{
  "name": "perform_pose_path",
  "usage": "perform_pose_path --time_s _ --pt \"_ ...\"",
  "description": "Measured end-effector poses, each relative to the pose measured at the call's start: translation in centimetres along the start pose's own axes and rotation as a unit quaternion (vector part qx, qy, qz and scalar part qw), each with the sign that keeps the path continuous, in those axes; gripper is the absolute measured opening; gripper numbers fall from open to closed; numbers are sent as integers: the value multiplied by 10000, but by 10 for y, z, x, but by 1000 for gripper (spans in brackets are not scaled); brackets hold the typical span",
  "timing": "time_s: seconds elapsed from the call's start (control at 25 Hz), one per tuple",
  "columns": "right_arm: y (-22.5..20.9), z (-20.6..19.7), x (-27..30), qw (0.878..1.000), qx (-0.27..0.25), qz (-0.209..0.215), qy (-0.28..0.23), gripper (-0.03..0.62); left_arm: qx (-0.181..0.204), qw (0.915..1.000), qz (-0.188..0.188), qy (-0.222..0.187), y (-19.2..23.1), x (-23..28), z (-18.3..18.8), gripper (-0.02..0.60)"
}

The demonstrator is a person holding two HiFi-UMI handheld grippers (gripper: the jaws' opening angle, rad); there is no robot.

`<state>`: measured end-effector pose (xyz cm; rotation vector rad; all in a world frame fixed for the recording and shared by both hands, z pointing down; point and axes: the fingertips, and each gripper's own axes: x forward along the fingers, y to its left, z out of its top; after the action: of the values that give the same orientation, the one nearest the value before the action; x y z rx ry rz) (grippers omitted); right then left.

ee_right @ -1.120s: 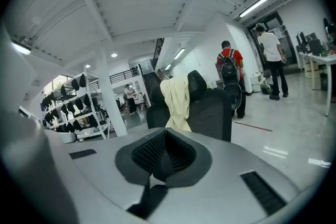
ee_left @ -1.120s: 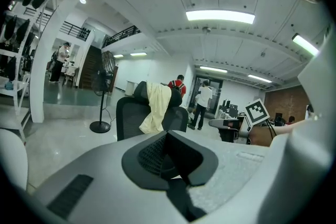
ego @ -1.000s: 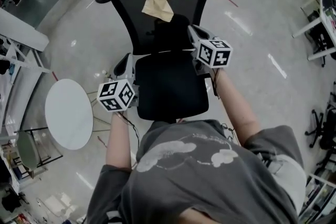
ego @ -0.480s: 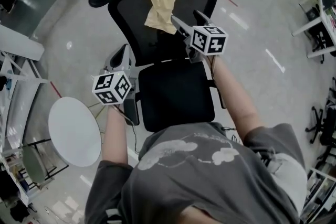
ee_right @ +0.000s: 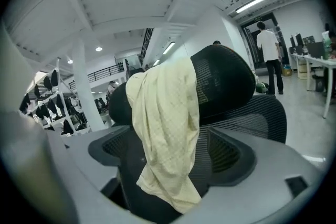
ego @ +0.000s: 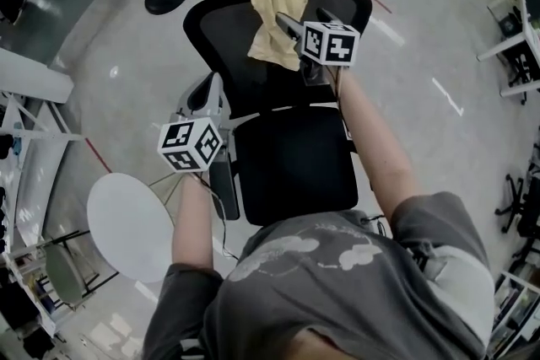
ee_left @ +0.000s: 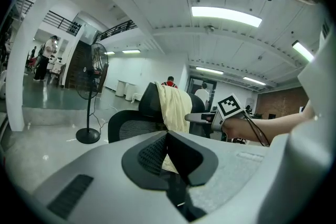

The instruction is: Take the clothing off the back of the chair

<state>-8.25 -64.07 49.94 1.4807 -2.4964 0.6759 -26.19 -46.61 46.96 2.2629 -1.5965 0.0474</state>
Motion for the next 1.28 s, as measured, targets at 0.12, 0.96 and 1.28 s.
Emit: perform_pose_path --time_s 0.12,0.96,1.28 --pt "-5 7 23 9998 174 -48 -85 430 -62 10000 -24 33 11 10 -4 0" --pt "25 17 70 9985 -16 -124 525 59 -354 9993 125 13 32 22 -15 0" --pt "78 79 19 9940 -758 587 -528 43 -311 9992 110 -211 26 15 4 0"
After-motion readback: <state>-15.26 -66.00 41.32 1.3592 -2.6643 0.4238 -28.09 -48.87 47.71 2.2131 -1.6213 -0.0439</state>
